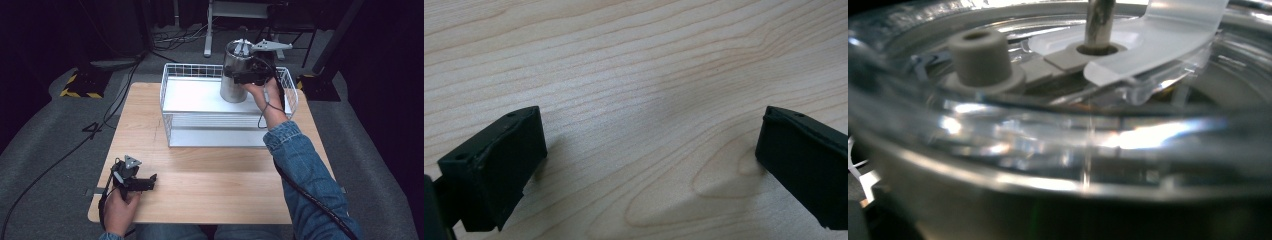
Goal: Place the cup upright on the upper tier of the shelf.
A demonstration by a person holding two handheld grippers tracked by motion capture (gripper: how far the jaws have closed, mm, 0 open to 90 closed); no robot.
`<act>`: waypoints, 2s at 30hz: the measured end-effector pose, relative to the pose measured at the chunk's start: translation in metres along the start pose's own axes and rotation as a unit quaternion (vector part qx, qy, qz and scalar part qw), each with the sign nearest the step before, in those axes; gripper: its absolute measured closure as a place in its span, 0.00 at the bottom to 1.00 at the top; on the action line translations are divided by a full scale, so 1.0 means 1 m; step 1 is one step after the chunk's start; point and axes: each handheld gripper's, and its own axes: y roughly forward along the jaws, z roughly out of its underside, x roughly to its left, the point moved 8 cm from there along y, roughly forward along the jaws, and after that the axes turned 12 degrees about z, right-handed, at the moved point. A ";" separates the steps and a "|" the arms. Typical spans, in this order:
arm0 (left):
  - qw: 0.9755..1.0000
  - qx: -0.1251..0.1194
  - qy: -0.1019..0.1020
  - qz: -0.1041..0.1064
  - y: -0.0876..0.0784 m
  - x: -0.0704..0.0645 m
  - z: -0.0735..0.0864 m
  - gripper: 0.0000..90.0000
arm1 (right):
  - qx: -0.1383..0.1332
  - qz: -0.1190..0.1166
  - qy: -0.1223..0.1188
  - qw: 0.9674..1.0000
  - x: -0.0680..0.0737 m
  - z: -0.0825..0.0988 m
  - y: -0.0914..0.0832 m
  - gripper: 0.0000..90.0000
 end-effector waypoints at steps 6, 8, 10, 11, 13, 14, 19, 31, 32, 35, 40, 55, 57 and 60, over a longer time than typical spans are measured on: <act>1.000 0.000 0.000 0.000 0.000 0.000 0.000 0.00 | -0.009 0.001 0.000 1.000 0.000 -0.006 -0.008 0.00; 1.000 -0.001 0.000 0.000 0.000 0.000 0.000 0.00 | -0.012 0.003 0.001 1.000 0.000 -0.007 -0.012 0.00; 1.000 0.000 0.001 0.000 0.000 0.000 0.000 0.00 | -0.013 0.002 0.001 1.000 -0.001 -0.007 -0.016 0.00; 1.000 0.000 0.000 0.000 0.000 0.000 0.000 0.00 | -0.013 0.001 0.000 1.000 -0.001 -0.007 -0.018 0.00; 1.000 0.000 0.000 0.000 0.000 0.000 0.000 0.00 | -0.011 0.003 0.000 1.000 -0.001 -0.007 -0.022 0.00; 1.000 0.000 0.001 0.000 0.000 0.000 0.000 0.00 | -0.011 0.004 -0.001 1.000 -0.001 -0.007 -0.024 0.00; 1.000 0.001 0.001 0.001 0.001 0.000 -0.001 0.00 | -0.015 0.005 -0.005 1.000 -0.003 -0.008 -0.033 0.00; 1.000 0.000 0.002 0.001 0.001 0.000 -0.001 0.00 | -0.015 -0.002 -0.016 1.000 -0.005 -0.005 -0.068 0.00; 1.000 0.000 0.002 0.001 0.001 0.000 -0.001 0.00 | -0.016 -0.003 -0.019 1.000 -0.005 -0.005 -0.072 0.00; 1.000 0.000 0.002 0.001 0.001 0.000 -0.001 0.00 | -0.021 -0.005 -0.022 1.000 -0.004 -0.004 -0.084 0.00; 1.000 0.001 0.002 0.001 0.001 0.000 -0.001 0.00 | -0.022 -0.013 -0.033 0.999 -0.001 0.001 -0.105 0.00; 1.000 0.001 0.003 0.001 0.001 0.000 -0.001 0.00 | -0.006 -0.026 -0.047 0.999 0.000 0.035 -0.152 0.00; 1.000 0.000 0.002 0.002 0.001 0.000 -0.001 0.00 | -0.004 -0.028 -0.046 0.999 0.000 0.038 -0.154 0.00; 1.000 0.000 0.003 0.001 0.001 0.000 -0.001 0.00 | 0.003 -0.032 -0.046 0.998 0.002 0.048 -0.161 0.00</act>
